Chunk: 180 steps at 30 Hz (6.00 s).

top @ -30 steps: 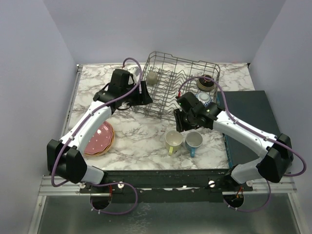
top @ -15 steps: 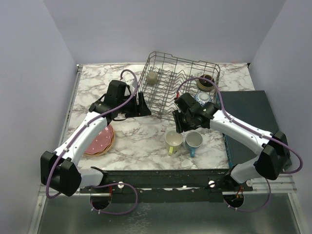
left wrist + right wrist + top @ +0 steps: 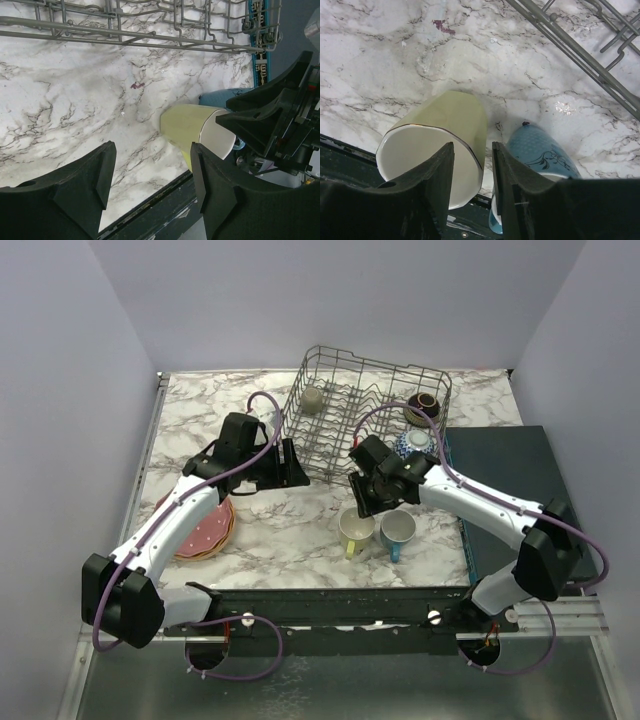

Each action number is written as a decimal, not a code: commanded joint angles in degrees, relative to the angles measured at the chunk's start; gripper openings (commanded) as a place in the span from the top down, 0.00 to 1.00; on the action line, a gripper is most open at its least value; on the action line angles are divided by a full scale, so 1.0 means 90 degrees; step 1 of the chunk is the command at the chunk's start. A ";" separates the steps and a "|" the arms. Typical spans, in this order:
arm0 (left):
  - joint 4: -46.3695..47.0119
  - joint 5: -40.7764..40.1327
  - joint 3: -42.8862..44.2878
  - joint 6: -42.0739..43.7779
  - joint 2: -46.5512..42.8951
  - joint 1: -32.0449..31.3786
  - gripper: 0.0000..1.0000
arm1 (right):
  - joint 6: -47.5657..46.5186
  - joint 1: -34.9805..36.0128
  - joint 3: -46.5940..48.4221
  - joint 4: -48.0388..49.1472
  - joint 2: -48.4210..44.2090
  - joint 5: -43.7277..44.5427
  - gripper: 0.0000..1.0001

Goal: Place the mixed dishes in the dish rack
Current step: Pick up the cup at the center of the board, then turn the cup upside down in the dish rack.

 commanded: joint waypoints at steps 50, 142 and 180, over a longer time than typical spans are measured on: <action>0.0261 0.0427 -0.0352 0.0173 -0.0429 -0.0010 0.07 | 0.0189 0.0294 0.0312 0.0166 -0.0038 -0.0060 0.99; 0.6777 0.4579 -0.1474 -0.6573 -0.1558 0.0995 0.01 | 0.2078 -0.1426 -0.1202 0.7936 -0.2151 -0.5171 0.99; 0.7900 0.4237 -0.1638 -0.7375 -0.1325 0.0983 0.02 | 0.2026 -0.1182 -0.1337 0.8746 -0.1585 -0.4950 0.99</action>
